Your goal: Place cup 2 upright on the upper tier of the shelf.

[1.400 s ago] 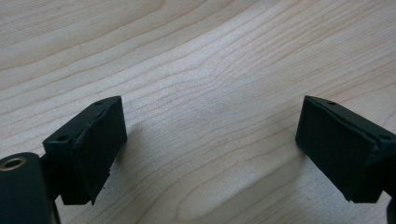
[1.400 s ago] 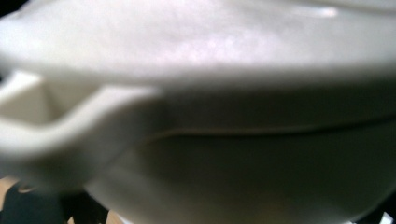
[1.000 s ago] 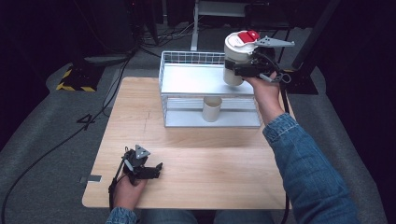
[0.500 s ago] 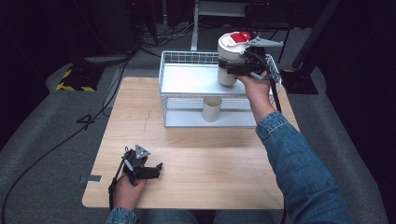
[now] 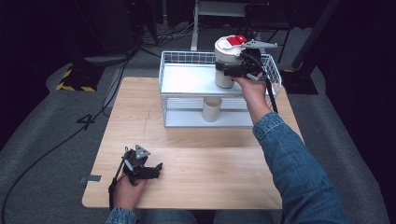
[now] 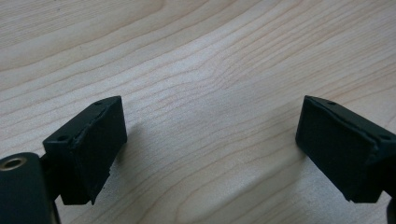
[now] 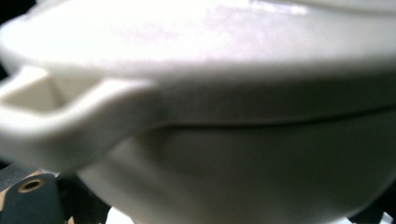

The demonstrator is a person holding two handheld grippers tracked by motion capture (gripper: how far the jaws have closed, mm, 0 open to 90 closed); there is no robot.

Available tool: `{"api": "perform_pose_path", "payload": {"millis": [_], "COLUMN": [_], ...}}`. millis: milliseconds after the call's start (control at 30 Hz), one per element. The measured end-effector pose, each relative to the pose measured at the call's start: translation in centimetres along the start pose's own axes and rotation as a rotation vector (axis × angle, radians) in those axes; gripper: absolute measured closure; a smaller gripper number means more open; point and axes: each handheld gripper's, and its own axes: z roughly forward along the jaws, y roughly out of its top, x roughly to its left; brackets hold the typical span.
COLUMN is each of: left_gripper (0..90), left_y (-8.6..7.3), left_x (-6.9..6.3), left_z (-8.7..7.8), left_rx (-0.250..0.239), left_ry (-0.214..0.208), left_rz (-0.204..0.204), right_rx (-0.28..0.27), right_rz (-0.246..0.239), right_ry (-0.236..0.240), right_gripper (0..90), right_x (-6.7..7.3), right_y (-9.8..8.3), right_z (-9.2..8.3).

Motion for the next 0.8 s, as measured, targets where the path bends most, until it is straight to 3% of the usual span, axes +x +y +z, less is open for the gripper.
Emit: {"api": "perform_pose_path", "payload": {"millis": [800], "left_gripper": [9.4], "left_y": [0.01], "left_x": [0.04], "left_z": [-0.02], "left_rx": [0.001], "left_ry": [0.003], "left_rz": [0.006], "right_rx": [-0.007], "right_rz": [-0.012], "right_ry": [-0.004], "right_gripper": [11.4], "right_x": [-0.32], "right_y": [-0.79], "right_z": [-0.19]}}
